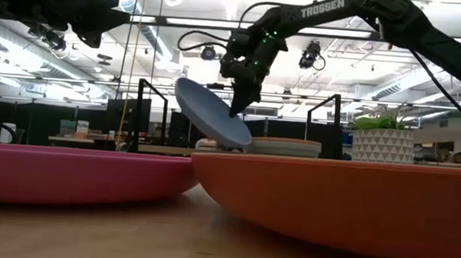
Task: Place and stack plates onto a shelf
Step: Put the blue plate on the shelf
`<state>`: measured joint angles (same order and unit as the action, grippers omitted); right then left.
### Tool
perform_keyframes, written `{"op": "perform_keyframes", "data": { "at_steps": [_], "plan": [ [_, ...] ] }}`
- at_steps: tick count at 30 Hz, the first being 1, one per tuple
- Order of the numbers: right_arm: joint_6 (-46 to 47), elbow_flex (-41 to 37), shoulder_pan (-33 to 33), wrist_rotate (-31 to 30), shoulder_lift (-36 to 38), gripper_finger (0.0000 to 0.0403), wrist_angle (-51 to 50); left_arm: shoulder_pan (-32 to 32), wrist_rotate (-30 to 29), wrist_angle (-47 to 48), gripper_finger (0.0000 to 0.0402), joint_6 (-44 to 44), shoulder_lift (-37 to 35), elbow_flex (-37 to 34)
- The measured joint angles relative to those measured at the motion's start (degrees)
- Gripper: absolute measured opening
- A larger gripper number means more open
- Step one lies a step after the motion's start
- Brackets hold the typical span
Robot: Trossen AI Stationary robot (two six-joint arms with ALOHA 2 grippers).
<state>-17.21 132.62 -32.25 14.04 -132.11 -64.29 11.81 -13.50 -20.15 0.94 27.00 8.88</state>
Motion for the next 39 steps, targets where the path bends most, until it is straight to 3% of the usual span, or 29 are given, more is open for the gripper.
{"op": "perform_keyframes", "data": {
  "at_steps": [7, 16, 21, 33, 35, 39],
  "plan": [
    [-1.74, 0.0, 0.65, 3.75, 0.19, 0.0015, 2.06, -0.01, 0.0, -0.17, 0.0192, -1.37, 0.0, 0.0],
    [-7.67, 0.55, 4.49, 2.09, 5.1, 0.0015, -0.46, -0.02, -0.01, -6.81, 0.0192, -4.95, 0.0, 0.0],
    [-9.34, 0.68, 4.8, 2.03, 9.39, 0.0015, -0.86, -0.19, -8.46, -7.09, 0.0192, -5.63, -0.02, 0.0],
    [-3.04, 0.03, 4.75, -0.79, 9.33, 0.0015, -5.83, -3.37, -14.29, -4.64, 0.0192, -5.86, 8.76, 4.29],
    [-2.43, 0.02, 5.18, -0.68, 9.33, 0.0015, -6.86, -3.52, -14.08, -2.3, 0.0192, -4.03, 11.74, 6.43],
    [-1.82, 0.02, 5.5, -0.5, 9.33, 0.0016, -9.42, -3.31, -13.3, 4.46, 0.0192, 10.26, 18.51, 12.89]
  ]
}}
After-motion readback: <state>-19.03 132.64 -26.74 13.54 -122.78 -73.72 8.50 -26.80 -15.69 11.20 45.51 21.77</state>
